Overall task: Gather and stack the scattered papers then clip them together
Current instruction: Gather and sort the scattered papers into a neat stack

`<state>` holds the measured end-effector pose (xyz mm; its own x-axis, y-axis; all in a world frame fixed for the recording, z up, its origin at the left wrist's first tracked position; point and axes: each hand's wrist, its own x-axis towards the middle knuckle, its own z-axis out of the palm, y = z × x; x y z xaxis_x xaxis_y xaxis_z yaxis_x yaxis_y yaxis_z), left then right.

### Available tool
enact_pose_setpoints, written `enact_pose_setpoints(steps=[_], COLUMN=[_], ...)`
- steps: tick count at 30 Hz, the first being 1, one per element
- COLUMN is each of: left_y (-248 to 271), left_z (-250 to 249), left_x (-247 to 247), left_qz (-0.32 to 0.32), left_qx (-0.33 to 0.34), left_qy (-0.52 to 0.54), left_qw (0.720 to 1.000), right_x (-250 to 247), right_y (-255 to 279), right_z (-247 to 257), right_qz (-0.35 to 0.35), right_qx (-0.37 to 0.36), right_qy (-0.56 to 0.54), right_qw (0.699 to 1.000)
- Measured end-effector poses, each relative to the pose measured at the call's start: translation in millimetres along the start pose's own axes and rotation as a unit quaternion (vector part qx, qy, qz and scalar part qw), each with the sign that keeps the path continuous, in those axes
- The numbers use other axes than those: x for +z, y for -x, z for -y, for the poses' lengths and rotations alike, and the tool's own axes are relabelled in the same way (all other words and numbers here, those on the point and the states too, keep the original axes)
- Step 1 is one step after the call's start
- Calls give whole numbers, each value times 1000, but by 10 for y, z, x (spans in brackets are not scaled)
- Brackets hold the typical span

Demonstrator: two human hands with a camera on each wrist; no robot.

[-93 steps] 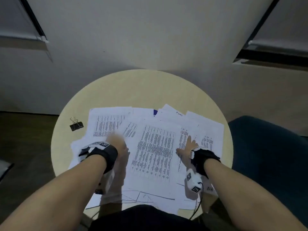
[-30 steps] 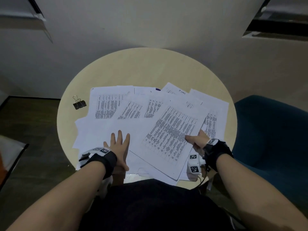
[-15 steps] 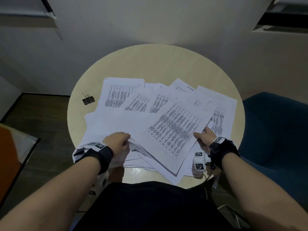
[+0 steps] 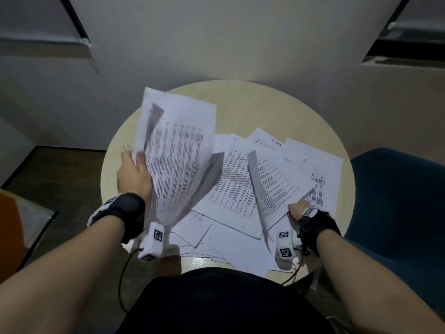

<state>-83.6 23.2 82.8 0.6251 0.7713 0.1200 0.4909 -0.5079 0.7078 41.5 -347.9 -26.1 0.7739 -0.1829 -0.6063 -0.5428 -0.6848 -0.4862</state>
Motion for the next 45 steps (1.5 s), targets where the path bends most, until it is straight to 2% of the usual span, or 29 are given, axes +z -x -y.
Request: enact_pose_setpoints(steps=[2, 4, 7, 9, 12, 16, 19, 23, 26, 28, 32, 34, 36, 39, 41, 43, 45], left_y=[-100, -160, -263, -287, -226, -89, 19, 194, 290, 304, 265, 177, 57, -121, -204, -219, -207], left_z=[-109, -175, -166, -171, -206, -154, -100, -21, 21, 53, 46, -34, -206, -488, -622, -703, -709], left_x=[18, 80, 259, 385, 527, 683, 729, 764, 762, 763, 734, 704, 628, 509, 479, 499, 547], left_qz=[13, 83, 200, 255, 334, 389, 406, 412, 412, 419, 448, 420, 378, 363, 359, 346, 315], left_qx=[-81, -119, -51, -22, -22, -30, -28, -45, -66, -84, -106, -118, -123, -94, -57, -51, -52], left_qy=[66, 92, 29, -1, -6, -8, -36, -34, -7, 7, 41, 77, 126, 224, 237, 262, 262], left_qw=[994, 985, 978, 967, 942, 921, 913, 909, 909, 904, 887, 897, 909, 900, 901, 899, 911], right_x=[-4, -14, -91, -110, -123, -184, -167, 3, 185, 253, 239, 157, 53, -146, -230, -249, -185], right_y=[22, 32, 106, 77, 86, 302, 299, 350, 428, 447, 608, 675, 722, 880, 958, 959, 828], right_z=[11, 24, 70, 57, 74, 239, 352, 460, 497, 533, 690, 820, 980, 1252, 1361, 1394, 1327], right_qz=[5, 7, 41, 38, 1, 13, 29, 120, 193, 209, 265, 199, 112, 60, 54, 84, 106], right_qx=[-12, -13, -14, -37, -100, -160, -176, -120, -96, -83, -167, -196, -230, -290, -310, -339, -327], right_qy=[19, 36, 62, 54, 30, -57, -49, -92, -168, -194, -85, -40, -68, -192, -230, -261, -268], right_qw=[1000, 999, 997, 997, 995, 985, 983, 981, 962, 955, 946, 959, 964, 935, 921, 900, 900])
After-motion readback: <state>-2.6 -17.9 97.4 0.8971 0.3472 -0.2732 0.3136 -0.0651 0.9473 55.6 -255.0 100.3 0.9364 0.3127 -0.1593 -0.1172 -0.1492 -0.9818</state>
